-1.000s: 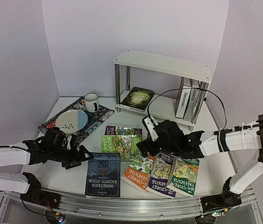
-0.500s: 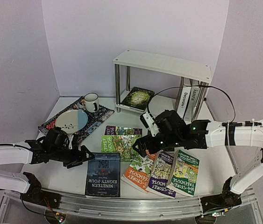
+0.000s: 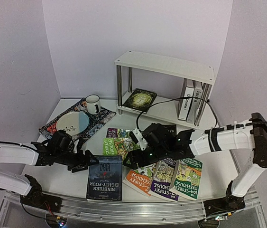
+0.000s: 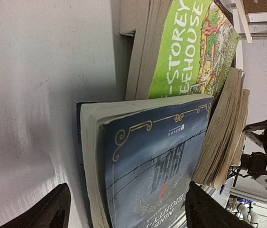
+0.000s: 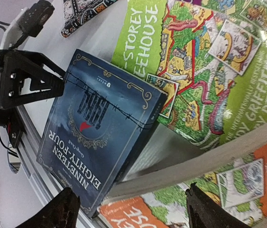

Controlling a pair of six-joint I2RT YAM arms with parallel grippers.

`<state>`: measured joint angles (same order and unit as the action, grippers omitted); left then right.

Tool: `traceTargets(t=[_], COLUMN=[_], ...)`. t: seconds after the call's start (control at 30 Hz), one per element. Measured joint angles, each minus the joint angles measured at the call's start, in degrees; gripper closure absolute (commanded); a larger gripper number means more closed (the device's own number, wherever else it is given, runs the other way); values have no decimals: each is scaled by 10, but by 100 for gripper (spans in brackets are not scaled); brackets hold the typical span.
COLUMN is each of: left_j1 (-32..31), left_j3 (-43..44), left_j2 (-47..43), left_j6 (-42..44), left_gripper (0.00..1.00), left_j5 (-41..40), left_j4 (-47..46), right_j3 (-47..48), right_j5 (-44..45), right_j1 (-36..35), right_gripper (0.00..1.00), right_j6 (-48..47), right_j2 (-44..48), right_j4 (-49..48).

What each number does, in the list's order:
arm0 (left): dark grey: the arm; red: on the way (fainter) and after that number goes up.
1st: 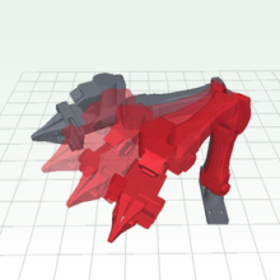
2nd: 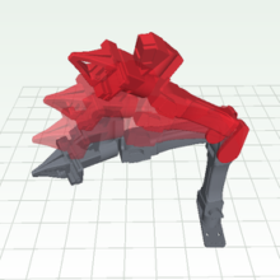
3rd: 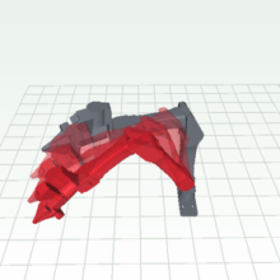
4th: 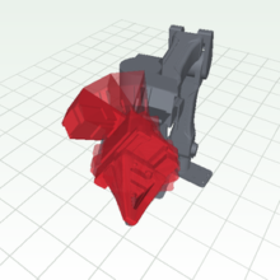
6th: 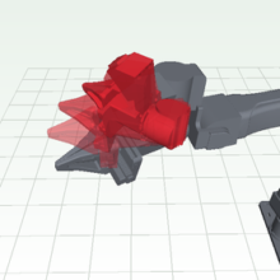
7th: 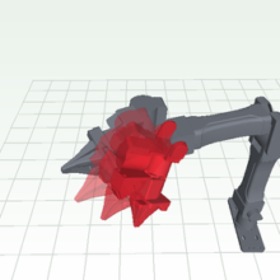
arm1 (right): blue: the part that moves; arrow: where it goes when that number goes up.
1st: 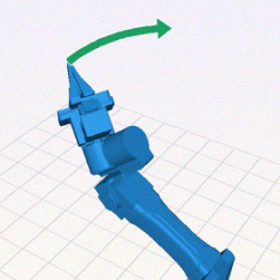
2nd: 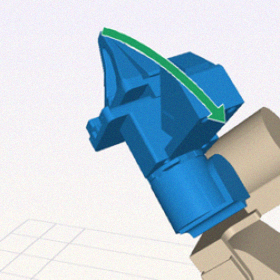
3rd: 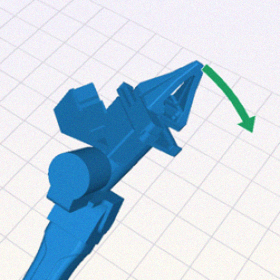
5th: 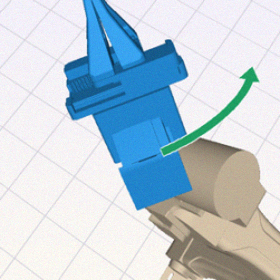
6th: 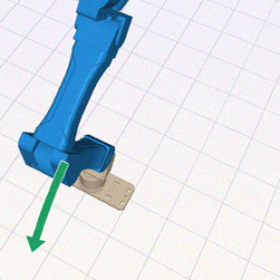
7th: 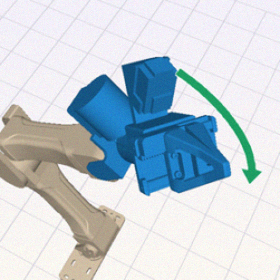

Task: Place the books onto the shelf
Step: Adjust the book pile, then pick up the book from the book pile.

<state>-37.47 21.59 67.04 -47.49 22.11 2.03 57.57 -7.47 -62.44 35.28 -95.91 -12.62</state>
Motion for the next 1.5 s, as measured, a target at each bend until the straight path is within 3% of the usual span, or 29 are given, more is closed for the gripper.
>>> traceTargets(t=[0.57,0.63,0.83,1.0,1.1,1.4,1.5], left_j1=[-1,-1,0,1,1,9,24], left_j3=[-23,-23,-25,-25,-25,-18,6], left_j2=[51,57,63,49,32,-53,-66], left_j6=[-18,-20,-24,-30,-35,-44,-36], left_gripper=[41,49,88,99,100,100,100], left_j5=[24,24,21,24,27,33,33], left_j4=[-85,-90,-90,-90,-84,-53,-6], right_j3=[125,137,154,154,154,144,136], right_j5=[17,19,18,17,15,11,17], right_j1=[-3,-3,-3,-1,-1,0,-2], right_gripper=[35,37,39,39,38,12,9], right_j6=[79,83,89,88,81,22,-21], right_j2=[-174,-192,-206,-204,-200,-118,-64], right_j4=[-17,-17,-13,-13,-9,3,3])
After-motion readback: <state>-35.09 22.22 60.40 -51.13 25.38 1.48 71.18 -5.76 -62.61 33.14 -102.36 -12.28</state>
